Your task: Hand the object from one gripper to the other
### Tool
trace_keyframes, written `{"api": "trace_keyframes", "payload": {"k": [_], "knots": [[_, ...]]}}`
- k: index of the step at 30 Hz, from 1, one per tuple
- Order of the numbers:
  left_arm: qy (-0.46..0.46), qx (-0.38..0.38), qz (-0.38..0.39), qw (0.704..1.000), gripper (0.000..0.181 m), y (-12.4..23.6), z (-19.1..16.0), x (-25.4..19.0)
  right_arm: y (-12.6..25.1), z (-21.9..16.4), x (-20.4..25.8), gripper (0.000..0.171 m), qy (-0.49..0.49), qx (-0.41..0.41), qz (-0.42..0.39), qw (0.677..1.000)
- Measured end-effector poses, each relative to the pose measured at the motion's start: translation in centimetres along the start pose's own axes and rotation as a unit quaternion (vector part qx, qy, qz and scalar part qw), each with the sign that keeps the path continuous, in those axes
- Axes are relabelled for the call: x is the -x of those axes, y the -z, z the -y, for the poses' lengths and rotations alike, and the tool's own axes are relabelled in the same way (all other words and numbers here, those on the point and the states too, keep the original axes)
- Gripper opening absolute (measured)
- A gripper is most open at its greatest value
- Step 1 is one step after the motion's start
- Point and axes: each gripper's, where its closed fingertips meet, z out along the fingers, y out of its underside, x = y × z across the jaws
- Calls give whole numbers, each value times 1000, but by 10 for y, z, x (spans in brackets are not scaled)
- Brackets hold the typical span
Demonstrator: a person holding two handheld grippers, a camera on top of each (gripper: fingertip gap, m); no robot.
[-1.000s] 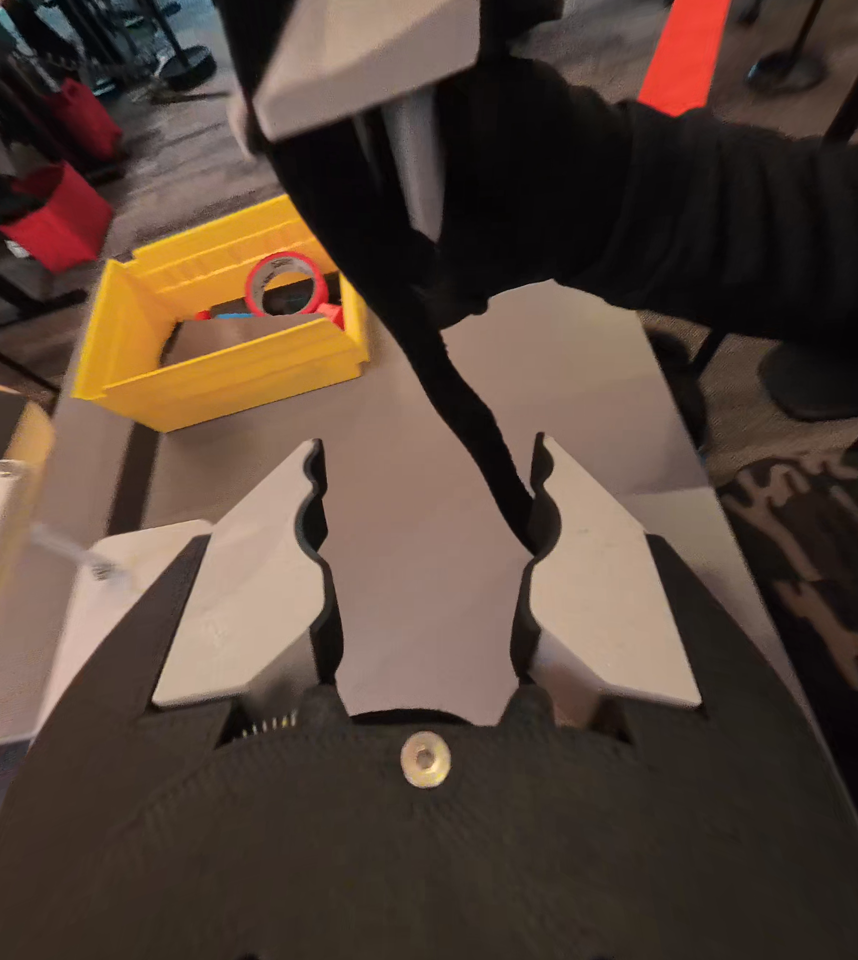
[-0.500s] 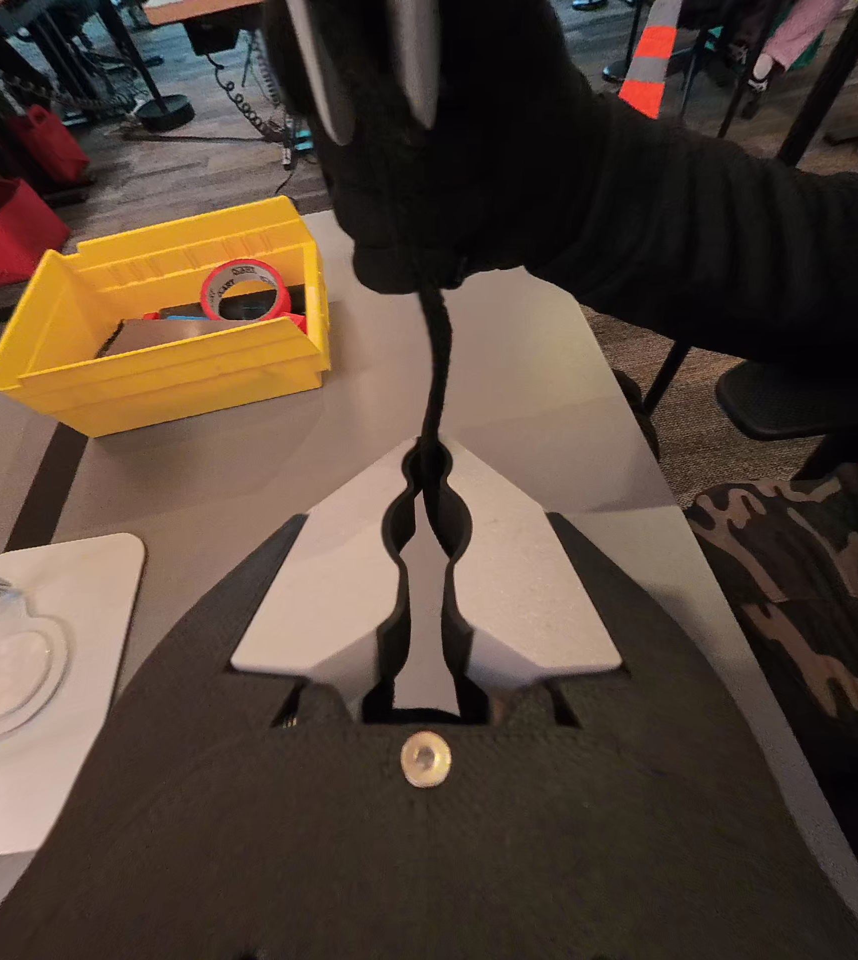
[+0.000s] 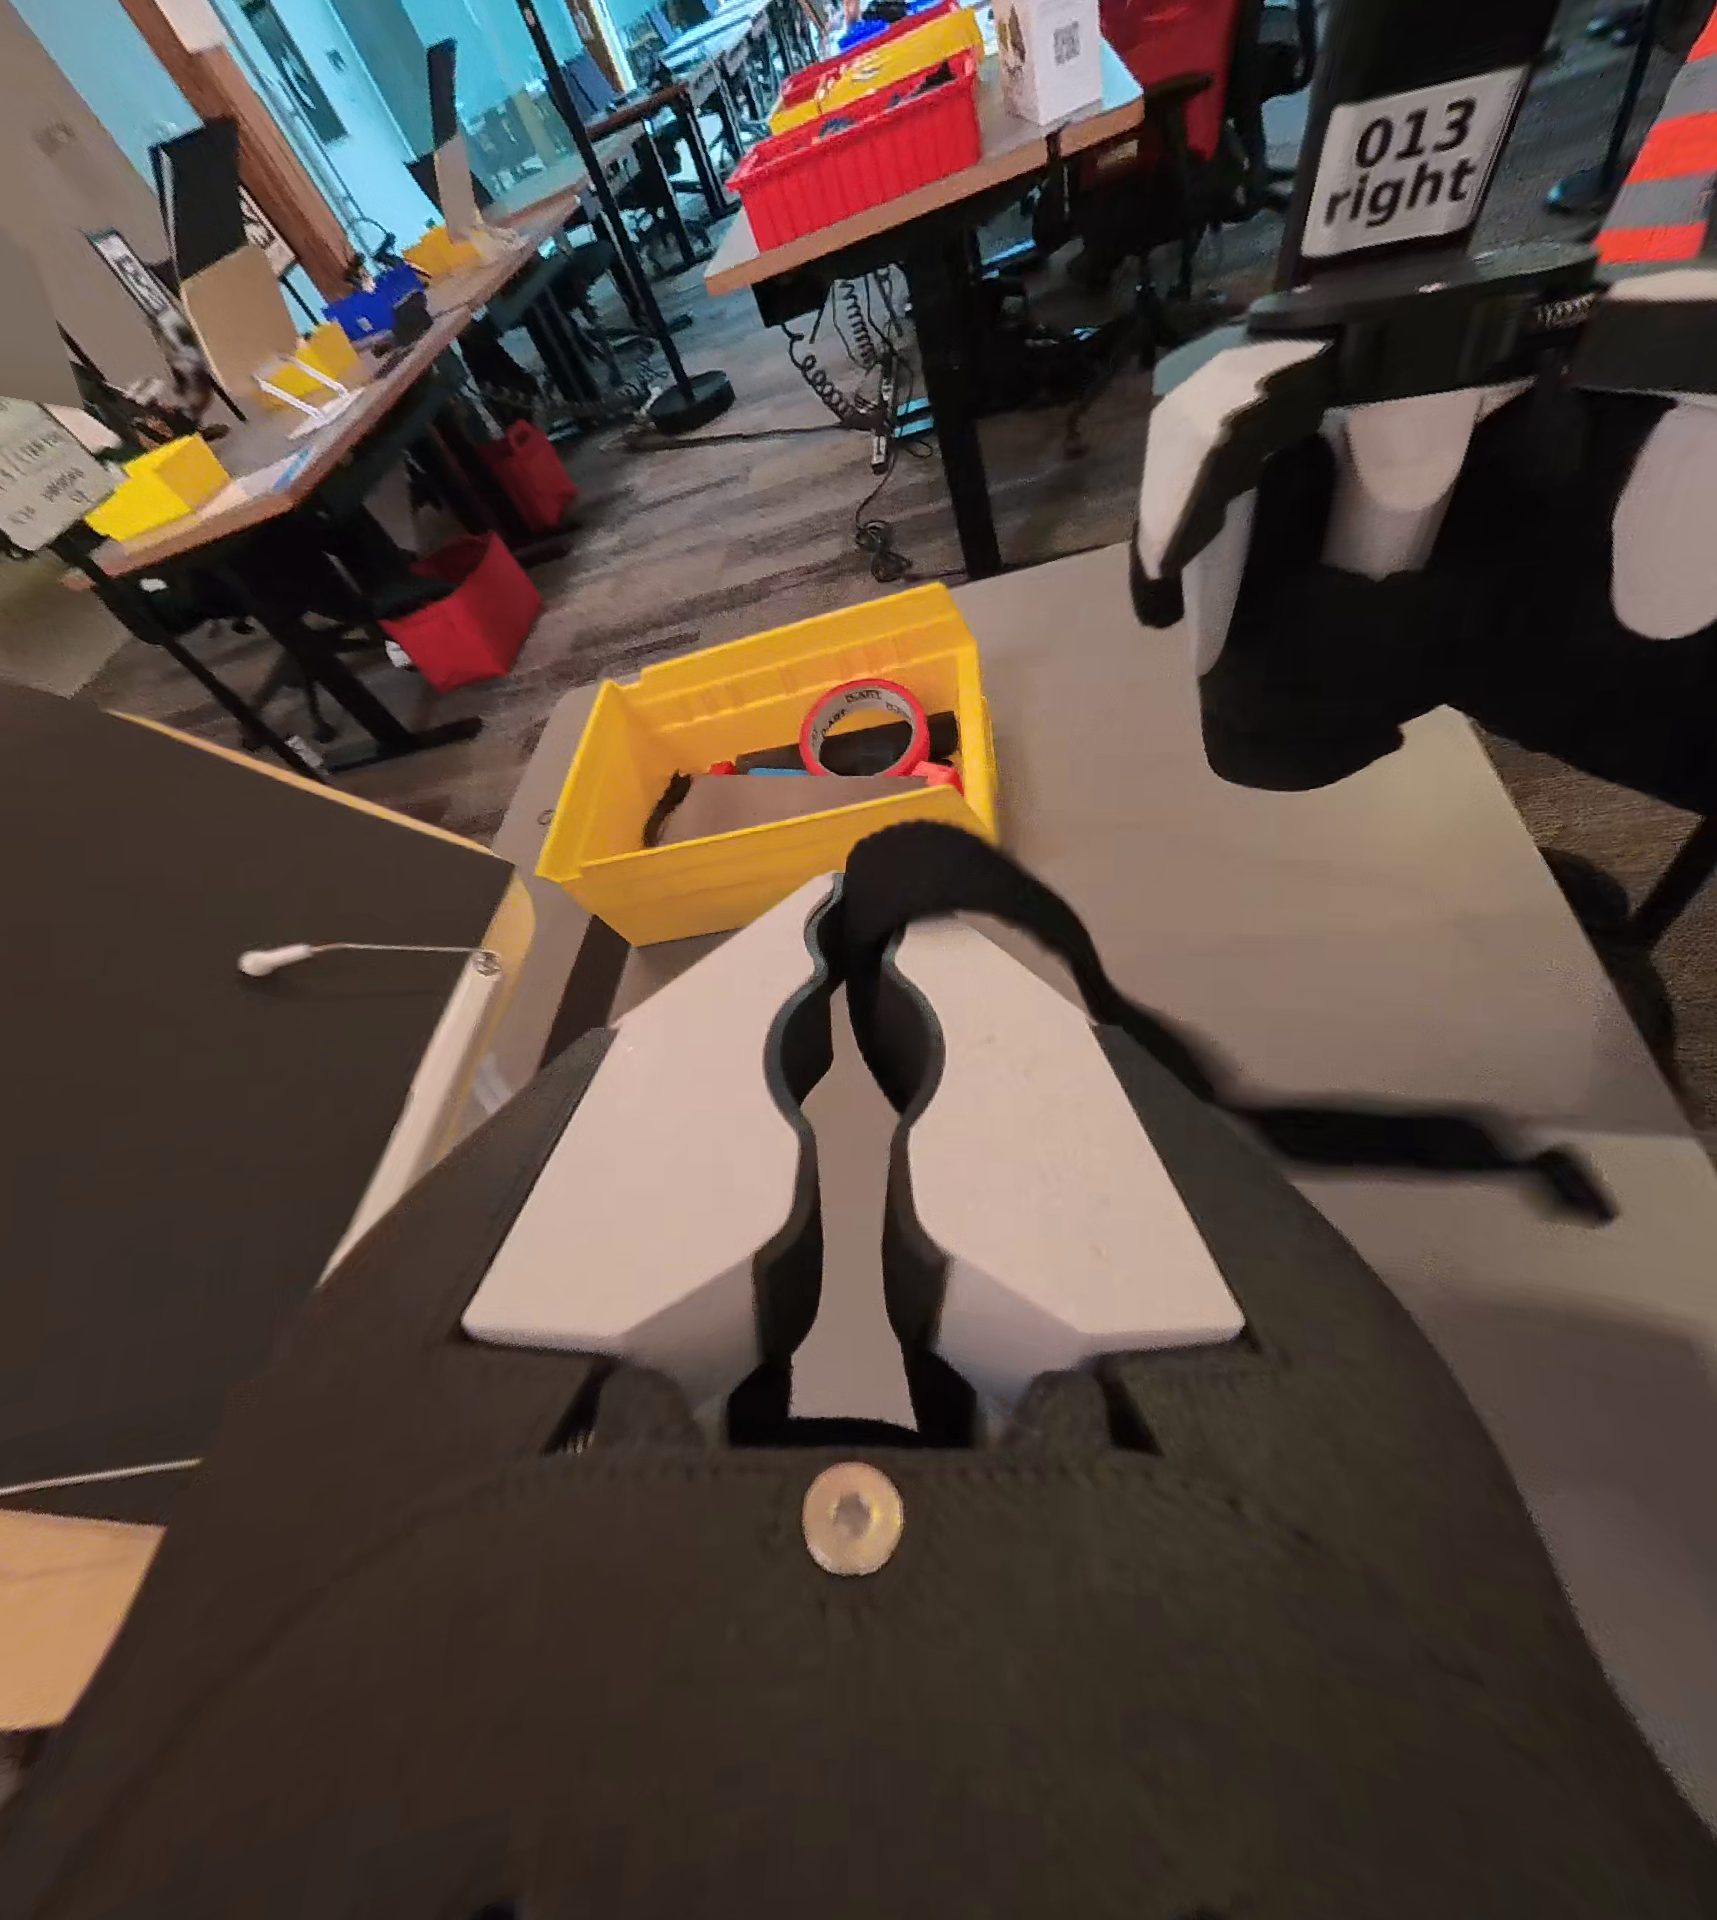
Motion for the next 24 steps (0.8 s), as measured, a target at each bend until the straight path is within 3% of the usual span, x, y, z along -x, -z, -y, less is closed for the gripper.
{"api": "trace_keyframes", "payload": {"k": [5, 9, 13, 16, 17, 18, 22, 23, 24], "knots": [[-27, 0, 2, 1000, 0, -1, 23, -3, -4, -22, -25, 119, -5, 53, -61, 997], [-35, -8, -39, 999, 0, -8, 38, -24, -21, -36, -50, 111, -1, 64, -115, 991], [-41, -5, -82, 996, 0, -19, 40, -46, -32, -40, -59, 80, -5, 42, -126, 991], [-37, -15, -110, 993, 0, -23, 42, -58, -36, -52, -55, 34, -4, 58, -106, 993], [-35, -20, -116, 992, 0, -24, 42, -61, -35, -52, -56, 8, 4, 56, -110, 992], [-33, -24, -119, 992, 0, -23, 43, -61, -34, -51, -56, 0, 4, 52, -107, 993], [-19, -25, -126, 992, 0, -23, 43, -59, -30, -51, -58, 0, -5, 48, -108, 993], [-16, -15, -126, 992, 5, -24, 40, -58, -29, -50, -61, 0, -7, 45, -115, 992], [-12, -2, -122, 993, 26, -24, 37, -56, -27, -48, -63, 0, -11, 37, -117, 992]]}}
